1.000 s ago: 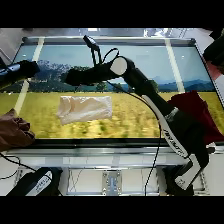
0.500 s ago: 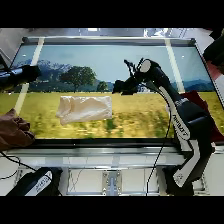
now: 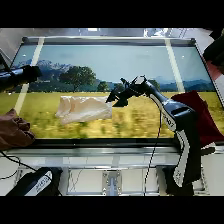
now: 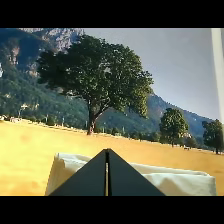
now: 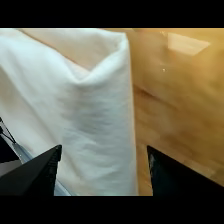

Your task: Fold the shirts.

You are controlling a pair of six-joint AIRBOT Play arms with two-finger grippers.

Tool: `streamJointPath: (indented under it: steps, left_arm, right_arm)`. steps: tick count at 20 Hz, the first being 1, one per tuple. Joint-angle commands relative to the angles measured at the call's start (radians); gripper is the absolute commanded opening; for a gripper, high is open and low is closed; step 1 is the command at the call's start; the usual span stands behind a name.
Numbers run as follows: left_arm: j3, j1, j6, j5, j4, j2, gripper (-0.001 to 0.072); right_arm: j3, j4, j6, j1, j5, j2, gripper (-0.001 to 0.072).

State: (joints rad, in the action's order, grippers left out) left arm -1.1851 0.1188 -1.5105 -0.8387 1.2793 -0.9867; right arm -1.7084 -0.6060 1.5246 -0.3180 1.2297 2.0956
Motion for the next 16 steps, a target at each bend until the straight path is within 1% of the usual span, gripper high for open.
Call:
streamJointPath:
  steps: [1,2,3,4,5,6,8,10,11,13,15,16]
  left_arm:
    - [0.000,0.001,0.000,-0.001,0.000,-0.001,0.0012]
    - [0.000,0.001,0.000,-0.004,0.000,-0.001,0.0012]
    - [0.000,0.001,0.000,-0.012,0.000,-0.001,0.0013]
    - [0.000,0.001,0.000,-0.023,0.000,-0.001,0.0013]
    - [0.000,0.001,0.000,-0.035,0.000,-0.001,0.0012]
    - [0.000,0.001,0.001,-0.045,0.001,-0.001,0.0013]
    - [0.000,0.001,0.001,-0.045,0.008,-0.001,0.0013]
    - [0.000,0.001,0.000,-0.045,0.022,-0.001,0.0012]
    - [0.000,0.001,0.000,-0.045,0.023,-0.001,0.0013]
    - [0.000,0.001,0.000,-0.045,0.023,-0.001,0.0012]
    - [0.000,0.001,0.000,-0.045,0.023,-0.001,0.0012]
    - [0.000,0.001,0.000,-0.045,0.023,-0.001,0.0013]
  right_arm:
    - [0.003,0.067,-0.027,-0.063,-0.027,0.018,0.0618]
    - [0.002,0.077,-0.027,-0.083,-0.040,0.019,0.0599]
    - [0.002,0.095,-0.028,-0.101,-0.048,0.022,0.0484]
    - [0.001,0.104,-0.029,-0.116,-0.055,0.022,0.0281]
    - [0.001,0.114,-0.029,-0.126,-0.063,0.021,0.0094]
    - [-0.005,0.135,-0.037,-0.127,-0.061,0.021,0.0014]
    - [-0.046,0.172,-0.104,-0.114,-0.025,0.010,0.0014]
    - [-0.125,0.121,-0.105,-0.061,0.007,-0.031,0.0014]
    - [-0.167,0.069,-0.100,-0.019,0.038,-0.058,0.0014]
    - [-0.242,-0.079,-0.047,0.090,0.137,-0.134,0.0014]
    - [-0.277,-0.264,0.009,0.209,0.250,-0.235,0.0014]
    - [-0.277,-0.351,0.014,0.272,0.291,-0.298,0.0013]
